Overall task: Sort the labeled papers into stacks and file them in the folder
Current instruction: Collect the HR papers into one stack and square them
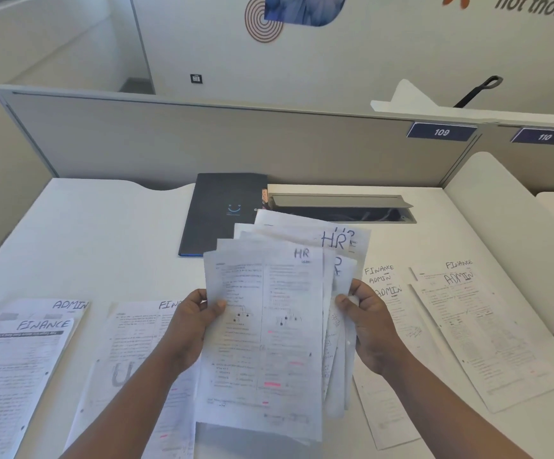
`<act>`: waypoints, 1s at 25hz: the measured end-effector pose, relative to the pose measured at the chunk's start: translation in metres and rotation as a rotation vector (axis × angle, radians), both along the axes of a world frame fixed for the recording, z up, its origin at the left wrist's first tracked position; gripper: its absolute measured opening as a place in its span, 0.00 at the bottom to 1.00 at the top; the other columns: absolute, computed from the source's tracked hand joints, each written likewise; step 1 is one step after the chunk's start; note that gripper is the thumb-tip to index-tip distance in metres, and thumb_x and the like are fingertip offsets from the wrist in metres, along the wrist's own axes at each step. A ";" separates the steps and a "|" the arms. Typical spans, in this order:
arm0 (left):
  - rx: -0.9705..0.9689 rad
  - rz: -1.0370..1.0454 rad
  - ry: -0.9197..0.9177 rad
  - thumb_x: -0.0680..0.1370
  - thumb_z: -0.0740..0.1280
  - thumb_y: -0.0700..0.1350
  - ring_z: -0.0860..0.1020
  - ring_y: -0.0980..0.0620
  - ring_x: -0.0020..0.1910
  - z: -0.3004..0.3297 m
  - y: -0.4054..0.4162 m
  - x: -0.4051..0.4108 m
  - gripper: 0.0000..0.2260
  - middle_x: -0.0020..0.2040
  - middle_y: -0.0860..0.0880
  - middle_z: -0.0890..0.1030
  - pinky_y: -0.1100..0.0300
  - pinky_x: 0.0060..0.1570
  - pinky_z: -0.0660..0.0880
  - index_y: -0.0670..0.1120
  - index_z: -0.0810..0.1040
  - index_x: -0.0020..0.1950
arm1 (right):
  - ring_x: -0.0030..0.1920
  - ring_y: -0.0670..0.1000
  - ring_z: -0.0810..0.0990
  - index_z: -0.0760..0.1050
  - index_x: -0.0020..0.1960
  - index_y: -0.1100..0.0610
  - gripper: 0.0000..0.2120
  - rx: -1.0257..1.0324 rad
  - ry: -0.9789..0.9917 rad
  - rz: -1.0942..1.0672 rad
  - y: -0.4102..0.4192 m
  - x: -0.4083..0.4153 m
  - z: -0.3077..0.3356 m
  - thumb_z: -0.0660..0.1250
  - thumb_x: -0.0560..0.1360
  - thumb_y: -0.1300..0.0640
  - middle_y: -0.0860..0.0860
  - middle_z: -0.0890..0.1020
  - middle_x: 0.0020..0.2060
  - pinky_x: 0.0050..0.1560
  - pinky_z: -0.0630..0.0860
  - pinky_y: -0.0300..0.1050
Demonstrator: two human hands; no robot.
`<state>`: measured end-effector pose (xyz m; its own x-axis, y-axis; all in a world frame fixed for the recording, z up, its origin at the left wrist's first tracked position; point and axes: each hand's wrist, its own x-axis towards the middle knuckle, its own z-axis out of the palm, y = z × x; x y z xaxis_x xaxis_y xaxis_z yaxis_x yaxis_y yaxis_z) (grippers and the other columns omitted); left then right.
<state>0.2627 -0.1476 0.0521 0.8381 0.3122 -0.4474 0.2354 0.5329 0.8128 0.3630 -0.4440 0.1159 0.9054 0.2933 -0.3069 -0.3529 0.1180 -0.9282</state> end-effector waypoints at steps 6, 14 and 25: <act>-0.011 -0.026 0.124 0.84 0.66 0.38 0.87 0.42 0.53 0.013 -0.046 0.036 0.13 0.56 0.42 0.87 0.46 0.47 0.85 0.45 0.72 0.69 | 0.57 0.55 0.86 0.52 0.76 0.28 0.29 -0.080 0.009 0.143 -0.007 0.019 -0.001 0.61 0.86 0.51 0.52 0.86 0.59 0.61 0.81 0.59; 0.383 0.154 -0.089 0.84 0.68 0.46 0.86 0.47 0.57 0.059 -0.096 0.083 0.05 0.58 0.49 0.87 0.54 0.51 0.83 0.52 0.81 0.59 | 0.57 0.49 0.86 0.82 0.61 0.49 0.10 -0.155 -0.158 0.311 -0.032 0.078 0.007 0.70 0.81 0.58 0.45 0.88 0.53 0.48 0.81 0.37; 0.530 0.296 -0.097 0.88 0.48 0.49 0.77 0.59 0.41 0.054 -0.144 0.086 0.24 0.41 0.56 0.80 0.63 0.43 0.76 0.59 0.78 0.41 | 0.48 0.64 0.84 0.84 0.52 0.45 0.11 -0.139 -0.235 0.385 -0.047 0.095 -0.029 0.71 0.79 0.61 0.59 0.86 0.47 0.46 0.81 0.60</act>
<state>0.3486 -0.2915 0.1056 0.7112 0.6968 -0.0933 0.0509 0.0814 0.9954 0.4581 -0.4914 0.0867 0.7886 0.5918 -0.1670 -0.1255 -0.1109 -0.9859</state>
